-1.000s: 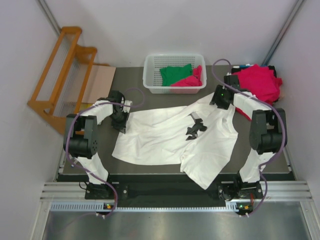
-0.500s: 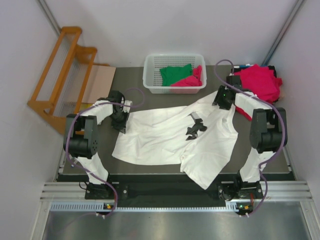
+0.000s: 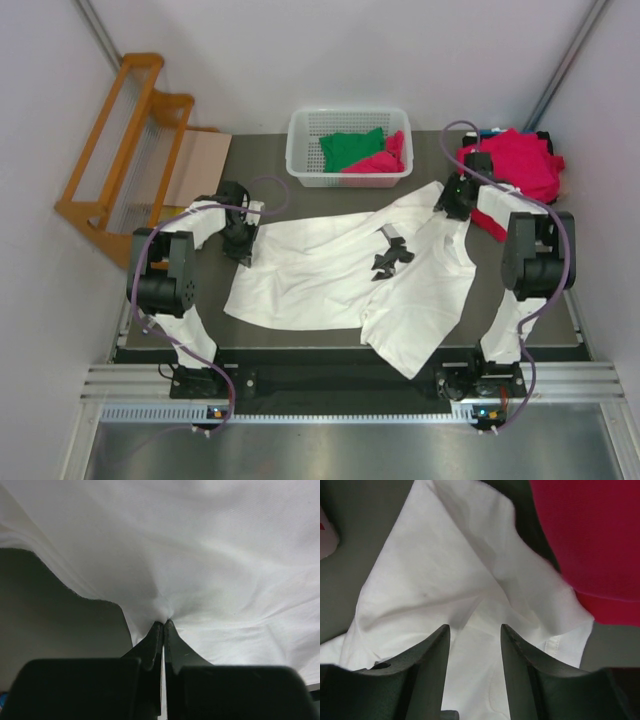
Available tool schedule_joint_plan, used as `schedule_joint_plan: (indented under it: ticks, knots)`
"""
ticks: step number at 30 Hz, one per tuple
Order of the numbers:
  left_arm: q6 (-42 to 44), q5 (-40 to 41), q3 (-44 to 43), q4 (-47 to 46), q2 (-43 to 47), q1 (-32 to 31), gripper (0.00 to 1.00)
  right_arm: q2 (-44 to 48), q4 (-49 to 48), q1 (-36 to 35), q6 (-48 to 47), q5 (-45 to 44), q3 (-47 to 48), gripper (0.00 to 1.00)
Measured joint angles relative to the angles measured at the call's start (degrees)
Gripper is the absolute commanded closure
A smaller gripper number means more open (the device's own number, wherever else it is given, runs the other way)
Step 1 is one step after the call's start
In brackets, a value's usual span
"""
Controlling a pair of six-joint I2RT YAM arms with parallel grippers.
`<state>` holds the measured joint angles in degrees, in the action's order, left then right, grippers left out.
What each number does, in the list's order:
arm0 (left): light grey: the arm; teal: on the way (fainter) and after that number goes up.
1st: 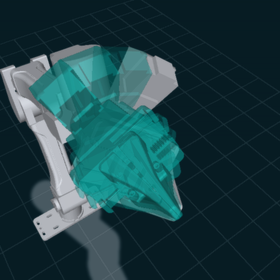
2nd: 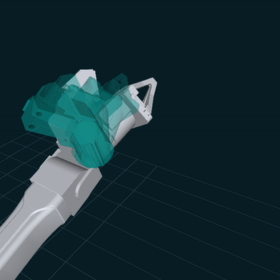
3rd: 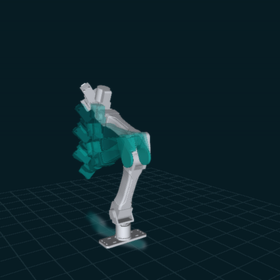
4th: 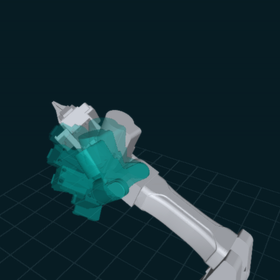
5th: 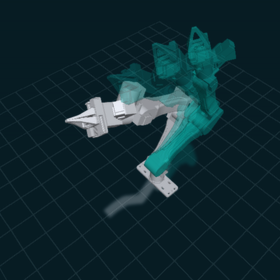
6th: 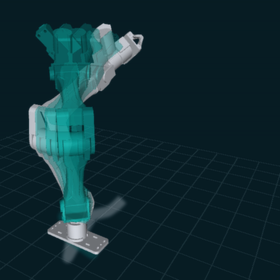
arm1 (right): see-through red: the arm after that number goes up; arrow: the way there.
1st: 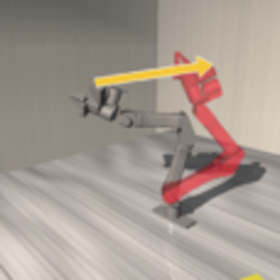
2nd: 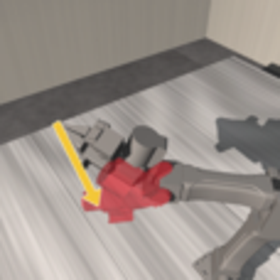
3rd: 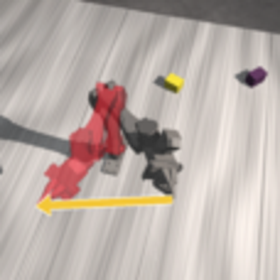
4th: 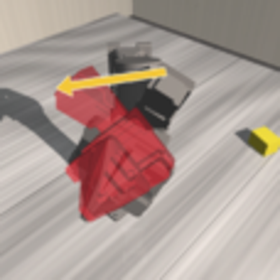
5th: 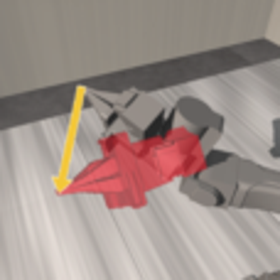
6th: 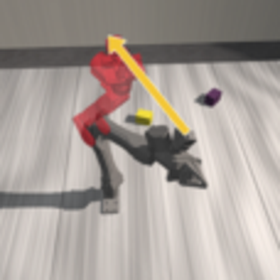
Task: Fold and stack the t-shirts
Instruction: Flatten the tshirt out
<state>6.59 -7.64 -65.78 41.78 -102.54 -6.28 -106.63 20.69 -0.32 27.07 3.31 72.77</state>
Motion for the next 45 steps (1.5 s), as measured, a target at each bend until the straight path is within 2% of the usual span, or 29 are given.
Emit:
schedule_joint_plan:
  ticks: [8, 21, 29, 31, 33, 34, 35, 45]
  knots:
    - [-0.02, -0.04, 0.02, -0.02, 0.00, 0.11, 1.00, -3.72, -1.01, 0.00, 0.63, 2.38, 0.50, 0.62]
    - [-0.04, -0.44, 0.39, -0.39, 0.00, 0.26, 1.00, -3.89, -1.07, 0.00, 0.63, 4.22, 4.20, 0.63]
    - [-0.04, -0.44, 0.55, -0.59, 0.07, 0.26, 1.00, -4.59, -1.38, -0.04, 1.20, 4.42, 4.61, 0.68]
    - [-0.04, -0.44, 0.57, -0.59, 0.07, 0.26, 1.00, -5.16, -1.36, -0.04, 1.29, 4.55, 4.61, 0.71]
    - [-0.04, -0.44, 0.57, -0.61, 0.07, 0.26, 1.00, -5.68, -1.36, -0.04, 1.53, 4.74, 4.61, 0.80]
    - [-0.04, -0.44, 0.57, -0.61, 0.07, 0.26, 1.00, -5.92, -1.38, -0.04, 1.60, 4.85, 4.61, 0.85]
    - [-0.07, -0.44, 0.57, -0.59, 0.07, 0.26, 1.00, -6.08, -1.42, -0.04, 1.62, 4.94, 4.61, 0.98]
    - [-0.07, -0.31, -1.22, 1.40, 0.17, 0.76, 1.00, -5.57, -0.92, -0.11, 2.51, 5.79, 4.61, 1.00]
